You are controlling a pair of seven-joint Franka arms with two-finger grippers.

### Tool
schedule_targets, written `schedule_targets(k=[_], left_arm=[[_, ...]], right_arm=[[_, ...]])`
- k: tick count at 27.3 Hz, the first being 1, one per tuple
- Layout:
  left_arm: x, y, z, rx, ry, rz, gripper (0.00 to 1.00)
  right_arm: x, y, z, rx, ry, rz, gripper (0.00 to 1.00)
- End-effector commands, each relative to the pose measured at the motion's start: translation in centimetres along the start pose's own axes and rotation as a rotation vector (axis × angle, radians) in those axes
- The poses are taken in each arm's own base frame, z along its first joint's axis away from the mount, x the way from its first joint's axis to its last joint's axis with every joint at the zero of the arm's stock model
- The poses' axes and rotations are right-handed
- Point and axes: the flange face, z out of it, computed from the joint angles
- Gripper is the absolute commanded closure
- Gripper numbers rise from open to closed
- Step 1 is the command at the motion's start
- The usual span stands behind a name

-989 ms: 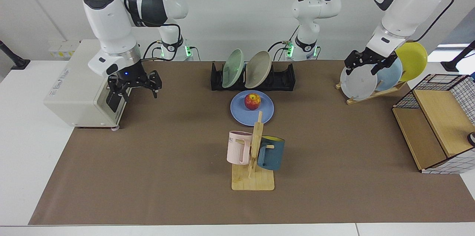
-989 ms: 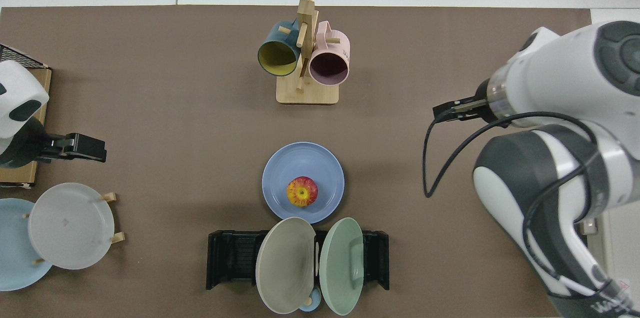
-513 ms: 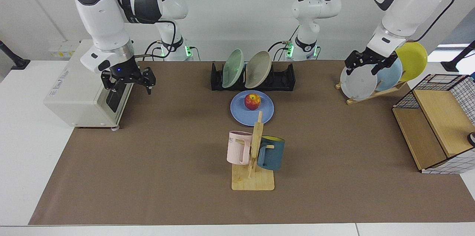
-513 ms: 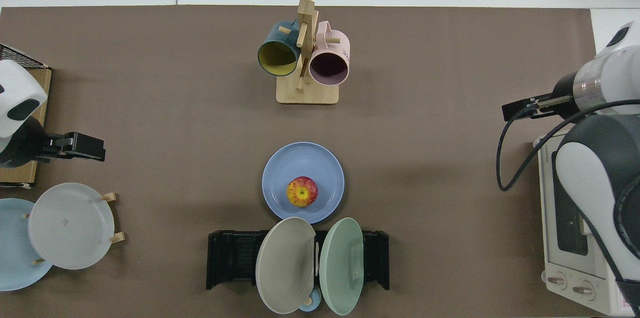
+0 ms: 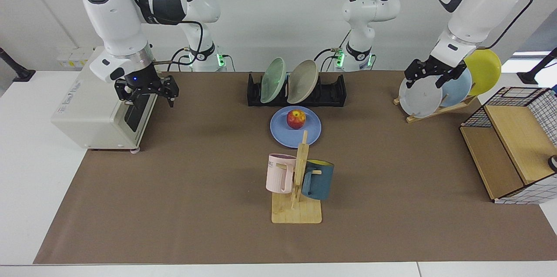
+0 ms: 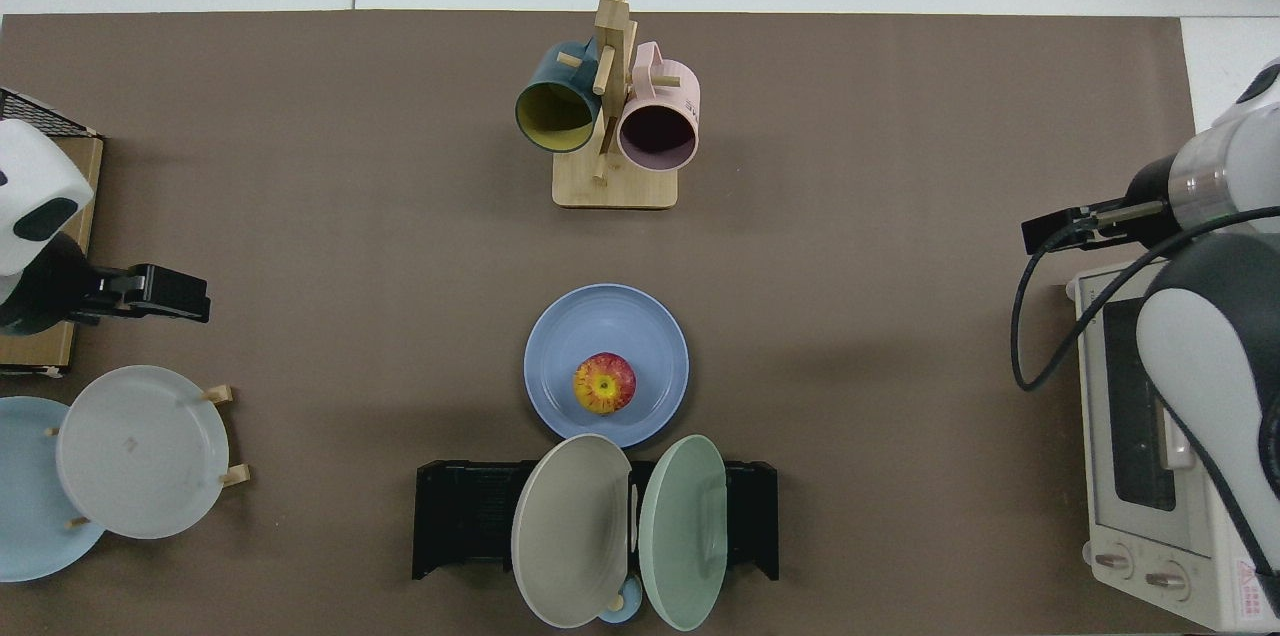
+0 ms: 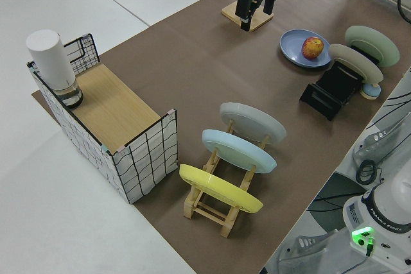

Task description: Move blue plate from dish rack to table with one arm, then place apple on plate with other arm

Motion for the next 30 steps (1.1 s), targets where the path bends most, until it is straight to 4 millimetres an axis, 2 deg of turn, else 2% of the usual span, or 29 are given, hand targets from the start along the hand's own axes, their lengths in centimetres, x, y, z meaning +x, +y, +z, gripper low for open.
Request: schedule_targets(k=[1,5,8,12,20,26,30], left_arm=[[0.1,0.0,0.0,0.005,0.01,-0.012,0.0],[0.1,-0.1,0.0,0.004,0.01,-0.015,0.0],[0.1,0.0,0.0,0.005,0.01,-0.013,0.0],[0.1,0.0,0.0,0.005,0.01,-0.013,0.0],[0.1,0.0,0.0,0.005,0.01,-0.013,0.0],[0.1,0.0,0.0,0.005,0.01,-0.013,0.0],[0.1,0.0,0.0,0.005,0.01,-0.013,0.0]], right_arm=[[-1.1,0.4,-0.4,0.007,-0.014,0.001,0.0],[-1.1,0.1,-0.5,0.009,-0.016,-0.006,0.0],[-1.2,0.6,-0.5,0.024,-0.016,0.007,0.0],[-1.1,0.1,-0.4,0.036,-0.013,0.015,0.0],[-1.2,1.2,-0.5,0.062,-0.015,0.066,0.0],[-1.2,-0.5,-0.5,0.077,-0.033,0.112,0.0],[-1.4,-1.0,-0.4,0.077,-0.044,0.111,0.0]])
